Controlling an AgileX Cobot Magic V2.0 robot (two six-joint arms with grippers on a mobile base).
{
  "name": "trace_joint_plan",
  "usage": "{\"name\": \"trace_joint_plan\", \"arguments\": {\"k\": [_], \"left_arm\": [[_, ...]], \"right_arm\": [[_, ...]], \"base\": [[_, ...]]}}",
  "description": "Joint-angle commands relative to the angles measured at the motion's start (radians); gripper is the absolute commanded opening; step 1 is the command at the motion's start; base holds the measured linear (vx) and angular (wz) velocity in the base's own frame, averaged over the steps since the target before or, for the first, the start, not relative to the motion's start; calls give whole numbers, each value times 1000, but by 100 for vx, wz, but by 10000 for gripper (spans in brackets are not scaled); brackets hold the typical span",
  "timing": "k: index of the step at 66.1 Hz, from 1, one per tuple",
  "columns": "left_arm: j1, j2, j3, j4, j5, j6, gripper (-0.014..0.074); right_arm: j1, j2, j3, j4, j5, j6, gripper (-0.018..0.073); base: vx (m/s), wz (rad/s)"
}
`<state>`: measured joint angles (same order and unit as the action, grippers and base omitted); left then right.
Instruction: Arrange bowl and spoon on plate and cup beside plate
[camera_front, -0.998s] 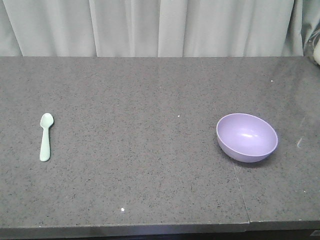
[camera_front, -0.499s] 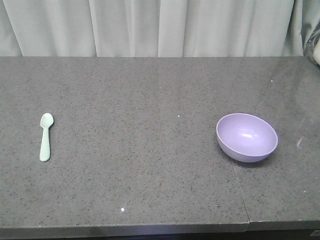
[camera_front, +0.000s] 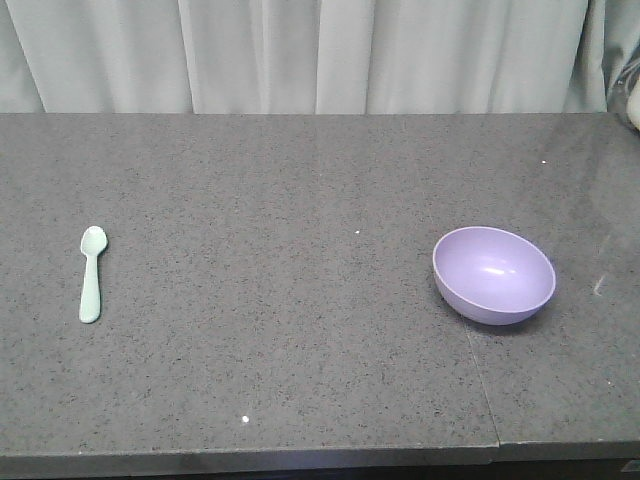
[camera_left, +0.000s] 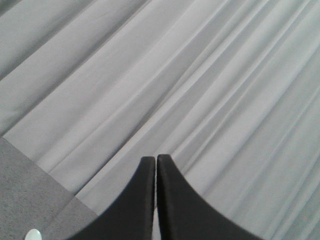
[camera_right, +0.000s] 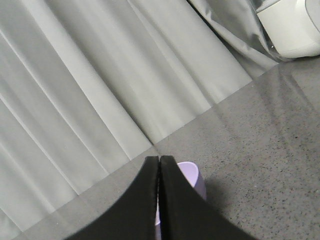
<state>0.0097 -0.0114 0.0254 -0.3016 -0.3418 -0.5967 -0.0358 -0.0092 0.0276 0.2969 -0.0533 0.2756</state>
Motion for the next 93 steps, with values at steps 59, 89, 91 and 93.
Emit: {"name": "trace_joint_plan", "arguments": {"k": [59, 89, 91, 93], "left_arm": [[-1, 39, -714, 942, 556, -482, -6], [-2, 306, -738, 284, 612, 123, 199], [-2, 323, -738, 227, 620, 172, 236], [-2, 336, -738, 176, 625, 212, 267]], "right_arm": [[-4, 496, -835, -100, 376, -491, 2], [-4, 532, -835, 81, 384, -710, 159], [-4, 532, -835, 81, 383, -710, 184], [-4, 532, -835, 81, 380, -710, 213]], "base": [[0, 0], [0, 0], [0, 0], [0, 0]]}}
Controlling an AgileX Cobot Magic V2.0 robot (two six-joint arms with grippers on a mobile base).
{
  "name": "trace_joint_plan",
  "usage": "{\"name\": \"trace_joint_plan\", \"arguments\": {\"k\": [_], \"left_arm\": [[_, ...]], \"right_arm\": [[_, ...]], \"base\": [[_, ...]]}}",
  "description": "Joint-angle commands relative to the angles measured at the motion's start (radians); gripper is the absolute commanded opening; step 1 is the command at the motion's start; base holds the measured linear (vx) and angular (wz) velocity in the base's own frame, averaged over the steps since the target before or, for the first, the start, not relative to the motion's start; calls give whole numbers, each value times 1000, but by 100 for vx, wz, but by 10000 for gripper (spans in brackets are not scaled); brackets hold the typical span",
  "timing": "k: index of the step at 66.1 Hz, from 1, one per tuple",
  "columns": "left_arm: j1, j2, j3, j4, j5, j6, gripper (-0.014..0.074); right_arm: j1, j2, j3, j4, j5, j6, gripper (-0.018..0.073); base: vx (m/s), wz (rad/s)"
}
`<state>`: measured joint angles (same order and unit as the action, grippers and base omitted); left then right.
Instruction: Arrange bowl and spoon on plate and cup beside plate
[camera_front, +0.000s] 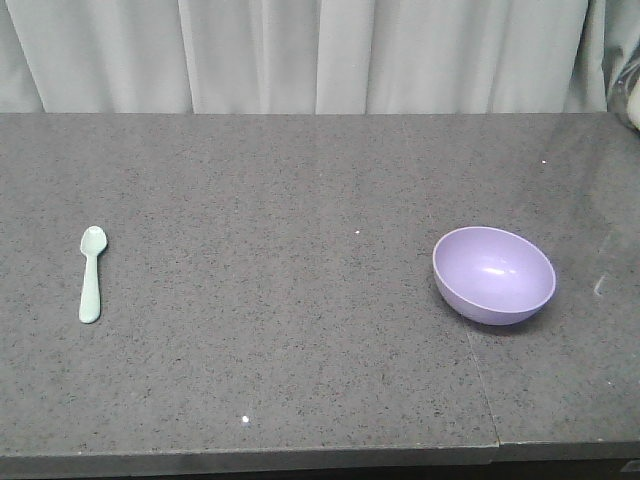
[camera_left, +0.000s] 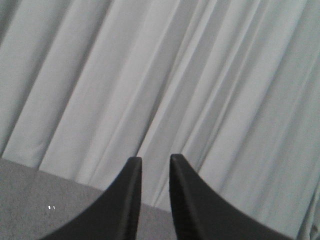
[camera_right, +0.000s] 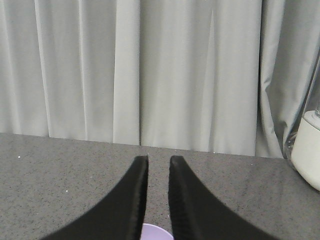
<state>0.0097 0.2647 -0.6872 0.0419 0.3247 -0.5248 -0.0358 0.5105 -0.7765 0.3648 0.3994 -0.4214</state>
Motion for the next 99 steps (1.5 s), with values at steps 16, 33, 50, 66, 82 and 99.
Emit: {"name": "trace_joint_plan", "arguments": {"k": [16, 33, 50, 66, 82, 99], "left_arm": [[-2, 127, -24, -430, -203, 193, 439], [-2, 173, -53, -410, -245, 365, 429], [-1, 499, -445, -317, 186, 534, 429], [-1, 819, -698, -125, 479, 483, 429], [-1, 1171, -722, -103, 498, 445, 429], [-1, 1295, -722, -106, 500, 403, 429]], "right_arm": [[-4, 13, -31, 16, -119, -5, 445], [-4, 13, -31, 16, -119, -5, 475], [-4, 13, -31, 16, -119, -5, 475], [-4, 13, -31, 18, -118, -5, 475], [-4, 13, -31, 18, -99, -4, 475], [-4, 13, -31, 19, -95, -4, 475]], "base": [[0, 0], [0, 0], [0, 0], [0, 0], [0, 0], [0, 0]]}}
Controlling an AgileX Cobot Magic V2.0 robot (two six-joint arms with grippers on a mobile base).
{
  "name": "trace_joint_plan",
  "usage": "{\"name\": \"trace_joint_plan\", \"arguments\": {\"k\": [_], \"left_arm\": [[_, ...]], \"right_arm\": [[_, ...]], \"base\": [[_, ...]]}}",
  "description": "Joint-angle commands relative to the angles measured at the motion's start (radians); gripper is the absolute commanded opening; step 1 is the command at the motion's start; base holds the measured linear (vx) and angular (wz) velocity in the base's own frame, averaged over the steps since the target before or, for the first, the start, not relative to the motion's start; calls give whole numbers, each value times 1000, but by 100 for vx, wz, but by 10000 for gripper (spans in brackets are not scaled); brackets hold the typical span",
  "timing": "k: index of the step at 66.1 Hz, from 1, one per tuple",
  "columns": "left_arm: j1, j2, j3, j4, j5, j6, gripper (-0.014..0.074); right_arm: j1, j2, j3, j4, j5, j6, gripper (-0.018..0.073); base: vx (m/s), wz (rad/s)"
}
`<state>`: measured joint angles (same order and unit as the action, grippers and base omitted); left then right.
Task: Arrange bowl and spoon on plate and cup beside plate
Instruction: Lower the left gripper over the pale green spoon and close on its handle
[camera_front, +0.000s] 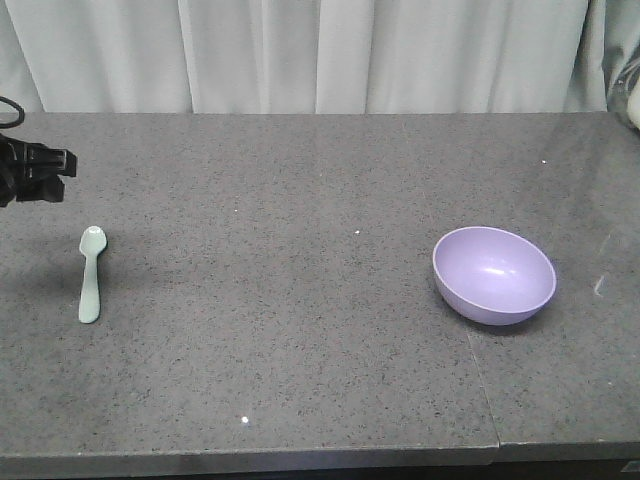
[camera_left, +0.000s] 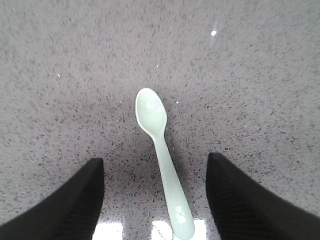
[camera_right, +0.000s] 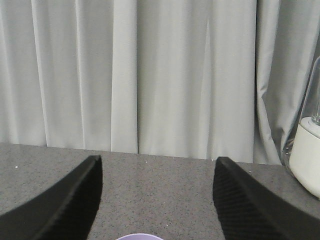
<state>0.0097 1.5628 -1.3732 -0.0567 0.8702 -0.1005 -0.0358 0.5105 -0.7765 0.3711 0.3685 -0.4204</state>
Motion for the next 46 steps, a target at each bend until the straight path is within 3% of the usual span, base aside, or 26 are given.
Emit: {"name": "trace_joint_plan", "arguments": {"k": [1, 46], "left_arm": [[-1, 3, -36, -7, -46, -21, 429], [-25, 149, -36, -9, -9, -48, 429]], "right_arm": [[-4, 13, -31, 13, -64, -5, 475], [-4, 13, -31, 18, -64, -4, 475]], "base": [[0, 0], [0, 0]]}}
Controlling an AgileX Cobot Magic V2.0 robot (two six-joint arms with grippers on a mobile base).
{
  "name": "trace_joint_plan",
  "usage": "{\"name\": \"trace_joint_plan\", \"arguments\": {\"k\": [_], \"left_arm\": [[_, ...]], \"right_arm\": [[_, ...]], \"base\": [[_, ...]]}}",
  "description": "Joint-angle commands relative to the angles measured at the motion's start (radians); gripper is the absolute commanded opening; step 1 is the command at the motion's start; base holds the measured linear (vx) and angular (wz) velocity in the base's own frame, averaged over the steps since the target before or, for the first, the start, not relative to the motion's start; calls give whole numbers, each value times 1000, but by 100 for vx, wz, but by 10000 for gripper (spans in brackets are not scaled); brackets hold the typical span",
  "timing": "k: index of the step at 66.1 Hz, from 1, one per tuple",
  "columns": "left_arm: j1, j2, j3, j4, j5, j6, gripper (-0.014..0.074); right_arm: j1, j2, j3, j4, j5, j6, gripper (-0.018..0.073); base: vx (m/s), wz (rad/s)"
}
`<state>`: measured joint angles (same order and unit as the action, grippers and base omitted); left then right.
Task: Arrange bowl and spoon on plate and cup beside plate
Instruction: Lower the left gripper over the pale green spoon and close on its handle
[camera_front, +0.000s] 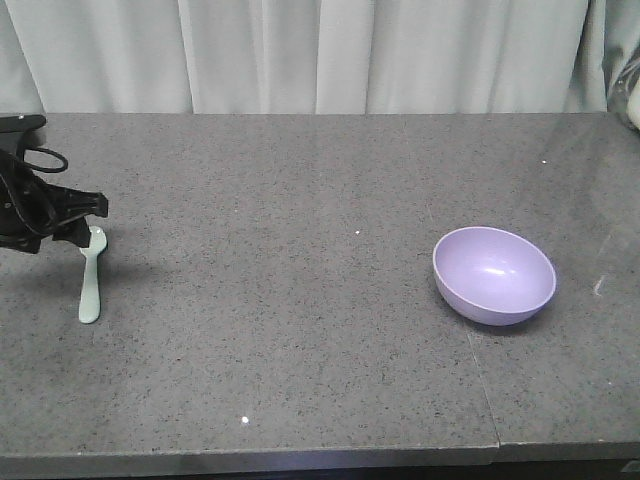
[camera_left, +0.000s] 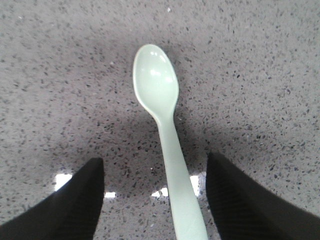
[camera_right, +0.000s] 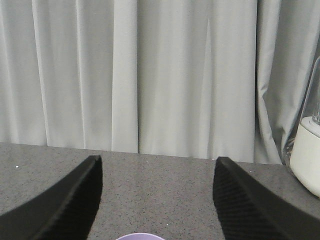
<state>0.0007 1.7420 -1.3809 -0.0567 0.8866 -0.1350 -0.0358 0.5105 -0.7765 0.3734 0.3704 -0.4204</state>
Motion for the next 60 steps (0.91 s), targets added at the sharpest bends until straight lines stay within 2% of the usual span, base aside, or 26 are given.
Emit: {"name": "trace_joint_plan", "arguments": {"k": [1, 60], "left_arm": [[-18, -27, -28, -9, -26, -13, 429], [-24, 75, -28, -8, 0, -38, 410]], "right_arm": [[-4, 13, -31, 16, -66, -4, 475], [-4, 13, -31, 37, -66, -4, 475]], "base": [[0, 0], [0, 0]]}}
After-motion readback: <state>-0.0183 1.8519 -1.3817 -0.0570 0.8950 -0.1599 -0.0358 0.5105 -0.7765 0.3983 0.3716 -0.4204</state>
